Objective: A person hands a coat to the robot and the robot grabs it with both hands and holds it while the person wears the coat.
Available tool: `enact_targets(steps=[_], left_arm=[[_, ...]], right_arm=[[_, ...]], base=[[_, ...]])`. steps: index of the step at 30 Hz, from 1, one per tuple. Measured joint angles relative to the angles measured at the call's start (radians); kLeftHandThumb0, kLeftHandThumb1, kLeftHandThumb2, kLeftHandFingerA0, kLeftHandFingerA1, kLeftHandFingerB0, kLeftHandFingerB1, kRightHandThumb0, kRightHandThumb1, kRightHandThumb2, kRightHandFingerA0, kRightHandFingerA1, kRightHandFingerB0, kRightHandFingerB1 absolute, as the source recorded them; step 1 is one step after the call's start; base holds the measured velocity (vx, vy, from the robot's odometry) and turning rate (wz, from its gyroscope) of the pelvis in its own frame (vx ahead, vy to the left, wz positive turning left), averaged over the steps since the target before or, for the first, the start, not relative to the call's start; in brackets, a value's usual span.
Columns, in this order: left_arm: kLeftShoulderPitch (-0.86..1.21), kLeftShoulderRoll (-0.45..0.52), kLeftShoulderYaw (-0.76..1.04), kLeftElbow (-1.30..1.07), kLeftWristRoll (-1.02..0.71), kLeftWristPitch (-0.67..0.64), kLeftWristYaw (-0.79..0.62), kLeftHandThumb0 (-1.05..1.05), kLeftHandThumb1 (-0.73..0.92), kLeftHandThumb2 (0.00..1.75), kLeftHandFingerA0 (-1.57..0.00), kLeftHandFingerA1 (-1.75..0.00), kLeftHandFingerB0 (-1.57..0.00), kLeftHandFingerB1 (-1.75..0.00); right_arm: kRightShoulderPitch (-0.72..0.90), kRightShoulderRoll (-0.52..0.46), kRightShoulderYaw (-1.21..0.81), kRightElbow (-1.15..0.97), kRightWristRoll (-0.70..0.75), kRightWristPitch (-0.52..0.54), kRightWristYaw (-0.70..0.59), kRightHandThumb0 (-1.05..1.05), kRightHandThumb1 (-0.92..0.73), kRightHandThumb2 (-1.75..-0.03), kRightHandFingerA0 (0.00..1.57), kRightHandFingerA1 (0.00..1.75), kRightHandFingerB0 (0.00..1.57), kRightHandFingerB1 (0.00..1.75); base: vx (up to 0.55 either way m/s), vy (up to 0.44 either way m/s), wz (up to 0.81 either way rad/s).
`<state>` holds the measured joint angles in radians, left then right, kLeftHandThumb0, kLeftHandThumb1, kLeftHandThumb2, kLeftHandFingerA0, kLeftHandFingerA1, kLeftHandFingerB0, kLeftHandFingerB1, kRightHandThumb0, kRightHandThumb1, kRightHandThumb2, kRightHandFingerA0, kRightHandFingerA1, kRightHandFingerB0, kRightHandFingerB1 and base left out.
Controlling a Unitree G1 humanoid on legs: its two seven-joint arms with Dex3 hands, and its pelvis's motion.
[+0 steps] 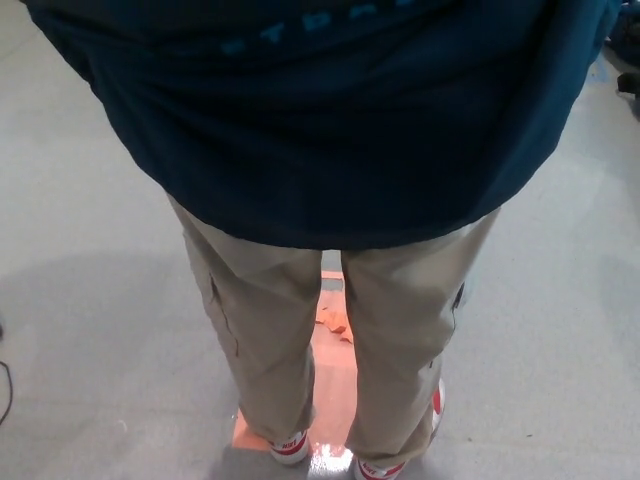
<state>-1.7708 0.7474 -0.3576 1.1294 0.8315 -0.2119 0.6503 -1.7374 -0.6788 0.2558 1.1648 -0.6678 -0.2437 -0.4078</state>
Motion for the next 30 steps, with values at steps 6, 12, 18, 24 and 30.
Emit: enact_targets(steps=[6,12,18,24,30], left_arm=[[0.194,0.033,0.083,-0.213,-0.019,0.0,0.017,-0.96,0.73,1.01,0.0,0.0,0.0,-0.02],[0.381,0.04,0.166,-0.421,-0.025,0.0,0.018,-0.93,0.7,1.0,0.0,-0.01,0.0,-0.04],[0.605,0.033,0.254,-0.648,-0.028,0.0,0.016,-0.87,0.67,1.01,0.0,-0.09,0.0,-0.1],[0.892,-0.008,0.345,-0.895,-0.028,-0.002,0.018,-0.86,0.67,1.02,0.0,-0.12,0.0,-0.12],[1.17,-0.082,0.4,-1.09,-0.028,-0.008,0.025,-0.79,0.61,0.96,0.0,-0.17,0.0,-0.15]], right_arm=[[0.194,-0.026,-0.07,-0.237,0.011,-0.022,-0.025,-0.97,-0.79,-1.05,0.0,0.0,0.0,0.01],[0.377,-0.025,-0.131,-0.462,0.011,-0.019,-0.027,-0.86,-0.72,-1.02,0.0,0.09,0.0,0.06],[0.574,-0.015,-0.183,-0.679,0.011,-0.019,-0.028,-0.91,-0.77,-1.03,0.0,0.03,0.0,0.01],[0.828,0.032,-0.22,-0.921,0.01,-0.019,-0.031,-0.84,-0.7,-1.01,0.0,0.1,0.0,0.08],[1.077,0.1,-0.235,-1.115,0.009,-0.021,-0.044,-0.83,-0.68,-0.97,0.0,0.08,0.0,0.05]], base=[[0.0,0.0,0.0],[0.0,0.0,0.0],[0.0,0.0,0.0],[0.0,0.0,0.0],[0.0,0.0,0.0]])
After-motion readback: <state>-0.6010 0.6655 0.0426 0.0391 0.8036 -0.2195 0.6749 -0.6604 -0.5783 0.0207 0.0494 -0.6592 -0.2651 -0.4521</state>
